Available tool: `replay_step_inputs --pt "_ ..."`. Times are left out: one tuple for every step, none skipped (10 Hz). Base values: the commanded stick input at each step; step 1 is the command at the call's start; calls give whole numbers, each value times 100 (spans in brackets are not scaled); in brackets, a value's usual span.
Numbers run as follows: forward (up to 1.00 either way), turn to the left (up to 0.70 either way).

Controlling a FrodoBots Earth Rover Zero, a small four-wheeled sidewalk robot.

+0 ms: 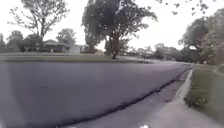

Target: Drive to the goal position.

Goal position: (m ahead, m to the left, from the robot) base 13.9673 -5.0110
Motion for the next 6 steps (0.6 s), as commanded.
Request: replay_step_inputs --pt "70 -7" --pt "70 -28" --pt "70 -35" --pt "70 -35" --pt "70 -35" --pt "70 -35"
